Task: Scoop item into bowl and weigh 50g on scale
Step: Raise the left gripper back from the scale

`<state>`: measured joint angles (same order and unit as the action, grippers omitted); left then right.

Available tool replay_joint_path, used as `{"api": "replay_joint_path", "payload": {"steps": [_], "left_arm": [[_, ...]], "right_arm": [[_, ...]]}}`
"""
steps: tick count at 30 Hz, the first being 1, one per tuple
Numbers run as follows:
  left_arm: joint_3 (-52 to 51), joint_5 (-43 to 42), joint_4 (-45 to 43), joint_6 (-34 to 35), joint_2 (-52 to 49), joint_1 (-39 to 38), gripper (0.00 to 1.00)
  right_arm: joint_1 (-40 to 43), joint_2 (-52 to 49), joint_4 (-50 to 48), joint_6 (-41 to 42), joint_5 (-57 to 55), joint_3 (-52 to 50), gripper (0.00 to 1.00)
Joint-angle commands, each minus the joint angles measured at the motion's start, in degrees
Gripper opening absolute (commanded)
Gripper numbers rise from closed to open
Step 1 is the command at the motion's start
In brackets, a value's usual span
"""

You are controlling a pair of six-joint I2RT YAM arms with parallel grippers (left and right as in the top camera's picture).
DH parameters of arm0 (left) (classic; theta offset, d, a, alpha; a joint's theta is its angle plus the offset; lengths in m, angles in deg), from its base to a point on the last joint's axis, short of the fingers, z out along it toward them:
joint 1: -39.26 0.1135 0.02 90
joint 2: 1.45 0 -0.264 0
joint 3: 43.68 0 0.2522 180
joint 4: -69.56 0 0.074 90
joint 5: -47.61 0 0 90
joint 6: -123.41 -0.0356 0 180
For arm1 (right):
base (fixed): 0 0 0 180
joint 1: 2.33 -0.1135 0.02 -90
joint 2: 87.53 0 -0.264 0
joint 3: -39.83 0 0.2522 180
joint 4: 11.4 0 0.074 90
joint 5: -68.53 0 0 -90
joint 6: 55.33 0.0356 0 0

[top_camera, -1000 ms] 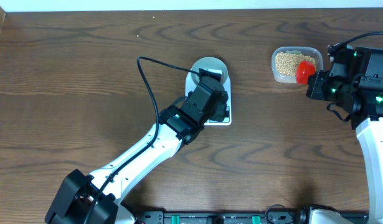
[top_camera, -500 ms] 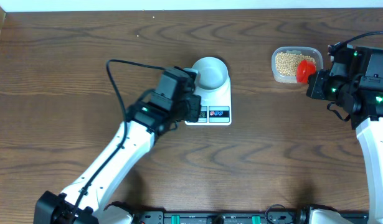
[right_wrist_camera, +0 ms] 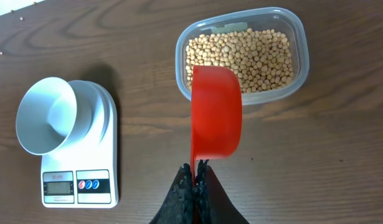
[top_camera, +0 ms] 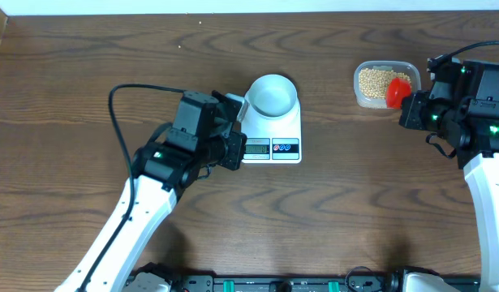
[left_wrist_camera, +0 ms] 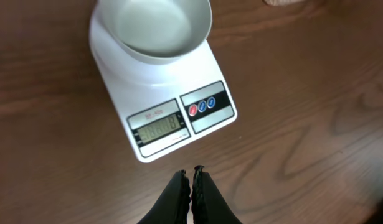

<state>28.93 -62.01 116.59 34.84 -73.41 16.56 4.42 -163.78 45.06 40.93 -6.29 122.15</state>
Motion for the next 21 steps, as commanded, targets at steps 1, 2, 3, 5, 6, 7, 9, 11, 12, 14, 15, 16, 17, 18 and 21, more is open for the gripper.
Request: {"api": "replay_joint_path", "payload": {"steps": [1, 2, 3, 5, 6, 7, 9, 11, 12, 14, 15, 16, 17, 18, 21], "left_arm": [[0.42, 3.91, 0.52, -4.87, 1.33, 0.07, 0.08], [0.42, 3.91, 0.55, -4.87, 1.07, 0.07, 0.08], [0.42, 3.91, 0.61, -4.87, 0.74, 0.07, 0.09], [0.42, 5.75, 0.63, -4.85, -0.46, 0.09, 0.17], [0.42, 6.4, 0.59, -4.85, -0.85, 0.09, 0.21], [0.42, 6.84, 0.5, -4.87, -1.36, 0.09, 0.24], [0.42, 6.82, 0.31, -4.85, -1.66, 0.09, 0.25], [0.42, 6.84, 0.31, -4.87, -1.66, 0.09, 0.26], [0.42, 6.82, 0.35, -4.87, -1.66, 0.09, 0.26], [0.42, 6.82, 0.35, -4.9, -1.66, 0.07, 0.25], [0.42, 6.82, 0.37, -4.87, -1.66, 0.07, 0.26], [0.42, 6.82, 0.37, -4.9, -1.66, 0.09, 0.26], [0.42, 6.8, 0.37, -5.25, -1.66, 0.07, 0.25], [0.42, 6.8, 0.48, -6.19, -1.66, 0.07, 0.25], [0.42, 6.82, 0.98, -9.68, -1.66, 0.07, 0.13]], "right_arm": [[0.35, -0.31, -0.04, -0.79, -0.24, 1.07, 0.01], [0.35, -0.31, -0.04, -0.81, -0.24, 1.07, 0.01], [0.35, -0.31, 0.0, -0.81, -0.24, 1.07, 0.01], [0.35, -0.31, -0.04, -0.81, -0.24, 1.07, 0.01], [0.35, -0.31, -0.04, -0.81, -0.24, 1.07, 0.01], [0.35, -0.31, -0.04, -0.81, -0.24, 1.07, 0.01], [0.35, -0.31, 0.0, -0.81, -0.24, 1.07, 0.01], [0.35, -0.31, 0.0, -0.81, -0.24, 1.07, 0.01], [0.35, -0.31, 0.0, -0.81, -0.26, 1.07, 0.01], [0.35, -0.31, -0.02, -0.81, -0.26, 1.07, 0.01], [0.35, -0.31, -0.02, -0.81, -0.24, 1.07, 0.01], [0.35, -0.31, -0.02, -0.81, -0.24, 1.07, 0.01], [0.35, -0.31, 0.0, -0.81, -0.26, 1.07, 0.01], [0.35, -0.31, 0.0, -0.81, -0.24, 1.07, 0.01], [0.35, -0.33, -0.02, -0.81, -0.24, 1.07, 0.01]]}}
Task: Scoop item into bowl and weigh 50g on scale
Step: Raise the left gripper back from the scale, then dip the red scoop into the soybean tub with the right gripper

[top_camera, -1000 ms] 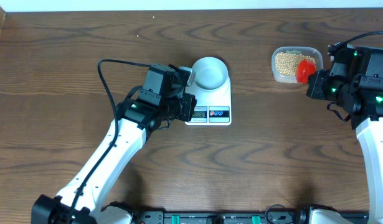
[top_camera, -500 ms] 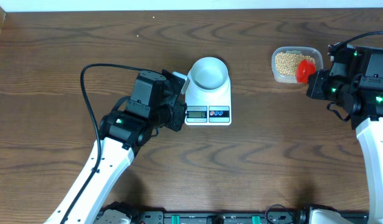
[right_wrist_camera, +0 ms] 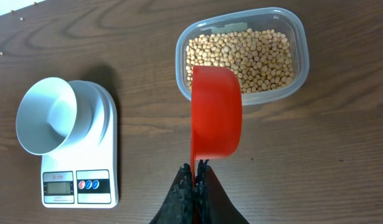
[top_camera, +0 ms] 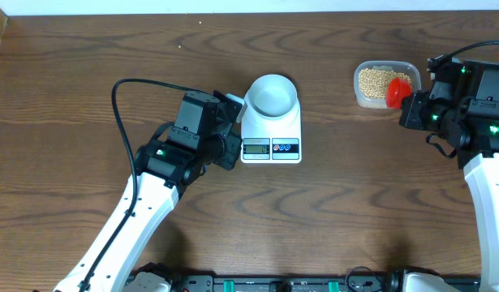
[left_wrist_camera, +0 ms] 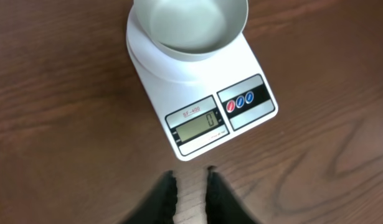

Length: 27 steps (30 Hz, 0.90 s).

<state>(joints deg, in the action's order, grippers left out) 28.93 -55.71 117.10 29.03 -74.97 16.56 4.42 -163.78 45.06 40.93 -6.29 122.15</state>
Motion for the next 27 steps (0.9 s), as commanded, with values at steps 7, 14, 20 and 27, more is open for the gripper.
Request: {"api": "replay_joint_path", "payload": {"steps": [7, 14, 20, 27], "left_arm": [[0.42, 0.55, 0.46, -3.96, -0.11, 0.09, 0.38], [0.42, 0.52, 0.46, -3.96, -0.11, 0.07, 0.98], [0.42, 0.52, 0.48, -3.96, -0.11, 0.07, 0.98], [0.42, 0.52, 0.48, -3.93, -0.11, 0.09, 0.98]], "right_arm": [[0.35, -0.59, 0.0, -0.81, -0.24, 1.07, 0.01], [0.33, -0.66, 0.11, -0.79, -0.24, 1.07, 0.01], [0.33, -0.66, 0.57, -0.79, -0.22, 1.07, 0.01], [0.28, -0.66, 1.05, -0.79, 0.2, 1.07, 0.01]]}}
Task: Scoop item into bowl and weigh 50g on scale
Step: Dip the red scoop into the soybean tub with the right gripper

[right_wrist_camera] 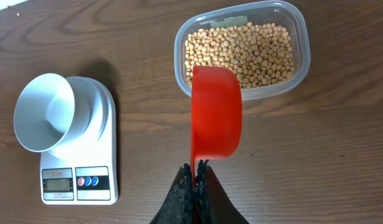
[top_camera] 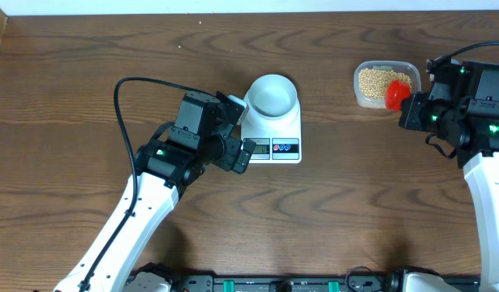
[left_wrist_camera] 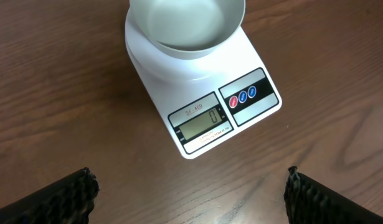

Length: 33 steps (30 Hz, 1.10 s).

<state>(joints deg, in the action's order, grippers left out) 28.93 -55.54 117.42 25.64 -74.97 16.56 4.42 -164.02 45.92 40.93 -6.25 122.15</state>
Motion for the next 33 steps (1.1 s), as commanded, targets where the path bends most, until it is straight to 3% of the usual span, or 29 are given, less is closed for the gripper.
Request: {"api": "replay_joint_path", "payload": {"steps": [1, 8, 19, 33], "left_arm": [[0.42, 0.35, 0.15, -0.57, -0.11, 0.07, 0.98], [0.42, 0.35, 0.15, -0.57, -0.11, 0.09, 0.98], [0.42, 0.35, 0.15, -0.57, -0.11, 0.07, 0.98], [0.42, 0.35, 0.15, -0.57, -0.11, 0.07, 0.98]], "right_arm": [[0.28, -0.42, 0.35, -0.76, 0.15, 1.07, 0.01], [0.31, -0.5, 1.77, 3.61, 0.13, 2.97, 0.01], [0.31, -16.37, 16.06, -3.96, -4.83, 25.0, 0.01], [1.53, -33.14, 7.48, -7.21, -3.41, 26.25, 0.01]]}}
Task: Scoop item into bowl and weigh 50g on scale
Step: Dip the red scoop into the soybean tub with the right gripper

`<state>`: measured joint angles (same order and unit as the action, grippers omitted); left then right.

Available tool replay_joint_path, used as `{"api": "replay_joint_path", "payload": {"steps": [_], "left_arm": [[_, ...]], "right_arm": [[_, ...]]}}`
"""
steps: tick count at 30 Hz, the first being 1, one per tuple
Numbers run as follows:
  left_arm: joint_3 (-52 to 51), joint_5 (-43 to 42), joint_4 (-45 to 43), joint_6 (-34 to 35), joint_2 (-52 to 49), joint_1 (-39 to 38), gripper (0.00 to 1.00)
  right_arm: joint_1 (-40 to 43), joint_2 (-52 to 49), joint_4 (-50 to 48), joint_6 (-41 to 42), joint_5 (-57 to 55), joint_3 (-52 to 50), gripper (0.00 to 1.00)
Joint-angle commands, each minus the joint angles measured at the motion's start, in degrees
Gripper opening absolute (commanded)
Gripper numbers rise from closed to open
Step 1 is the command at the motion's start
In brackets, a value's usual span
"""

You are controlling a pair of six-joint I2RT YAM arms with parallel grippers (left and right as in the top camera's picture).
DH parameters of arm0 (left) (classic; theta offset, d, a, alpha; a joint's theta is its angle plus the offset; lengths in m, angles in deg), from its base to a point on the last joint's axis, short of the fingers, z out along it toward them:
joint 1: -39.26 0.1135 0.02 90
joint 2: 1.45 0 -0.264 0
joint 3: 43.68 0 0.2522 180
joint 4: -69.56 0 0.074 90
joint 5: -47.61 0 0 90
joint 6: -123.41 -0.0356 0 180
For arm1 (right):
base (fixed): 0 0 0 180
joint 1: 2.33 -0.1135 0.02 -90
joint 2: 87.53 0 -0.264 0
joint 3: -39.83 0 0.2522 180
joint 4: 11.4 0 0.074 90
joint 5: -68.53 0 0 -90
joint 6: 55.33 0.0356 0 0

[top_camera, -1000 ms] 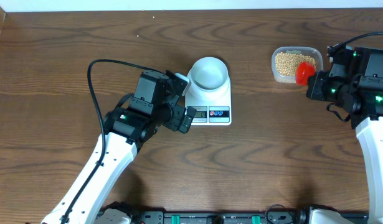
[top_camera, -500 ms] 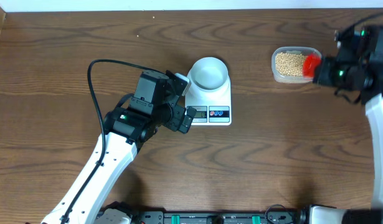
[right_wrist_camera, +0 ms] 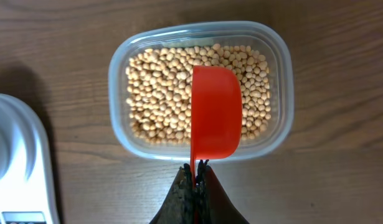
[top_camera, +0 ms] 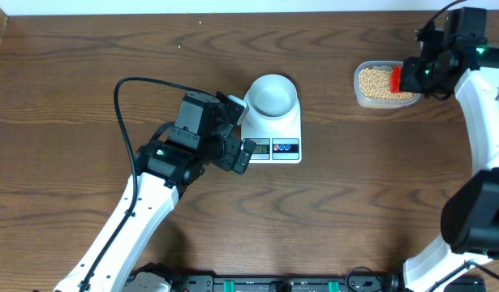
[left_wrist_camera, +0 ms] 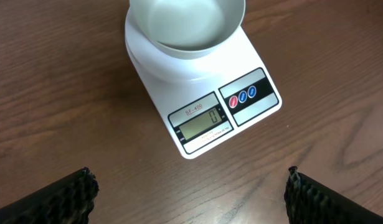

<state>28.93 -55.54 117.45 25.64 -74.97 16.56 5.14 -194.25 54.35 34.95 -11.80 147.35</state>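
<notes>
A white bowl [top_camera: 271, 94] stands empty on the white scale [top_camera: 280, 134]; in the left wrist view the scale's display [left_wrist_camera: 201, 122] reads 0. My left gripper [left_wrist_camera: 190, 186] is open wide just in front of the scale, nothing between its fingers. A clear tub of soybeans [right_wrist_camera: 200, 89] sits at the far right of the table. My right gripper [right_wrist_camera: 195, 168] is shut on the handle of a red scoop [right_wrist_camera: 215, 114], whose cup hangs over the middle of the beans.
The left arm's black cable [top_camera: 127, 97] loops over the table left of the scale. The brown wood table [top_camera: 87, 65] carries nothing else near the scale or the tub [top_camera: 383, 84].
My right gripper has moved forward with the red scoop, from the tub's near edge to over the middle of the beans. The left gripper, scale and bowl have not moved.
At first my left gripper was shut by the scale, whose display showed all digits; the right held the scoop by the tub's rim. Then the display read 0 and the left began opening, then stood wide open. Now the scoop is over the beans.
</notes>
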Motion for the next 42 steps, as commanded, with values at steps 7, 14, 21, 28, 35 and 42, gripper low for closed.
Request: {"api": "replay_joint_path", "payload": {"steps": [7, 14, 21, 28, 35, 42], "left_arm": [[0.42, 0.35, 0.13, -0.57, -0.11, 0.09, 0.98], [0.42, 0.35, 0.13, -0.57, -0.11, 0.07, 0.98], [0.42, 0.35, 0.13, -0.57, -0.11, 0.07, 0.98], [0.42, 0.35, 0.13, -0.57, -0.11, 0.09, 0.98], [0.42, 0.35, 0.13, -0.57, -0.11, 0.07, 0.98], [0.42, 0.35, 0.13, -0.57, -0.11, 0.07, 0.98]], "right_arm": [[1.09, -8.87, -1.92, -1.27, 10.75, 1.05, 0.01], [3.26, -11.52, -2.27, -1.2, 21.35, 1.05, 0.01], [9.9, -11.54, -1.66, -1.27, 37.13, 0.0, 0.01], [13.9, -11.54, -1.68, -3.63, 42.97, -2.25, 0.01], [18.88, -11.54, -0.98, -5.31, 50.38, -2.27, 0.01], [21.4, -11.54, 3.67, -10.73, 59.58, -2.27, 0.01]]}}
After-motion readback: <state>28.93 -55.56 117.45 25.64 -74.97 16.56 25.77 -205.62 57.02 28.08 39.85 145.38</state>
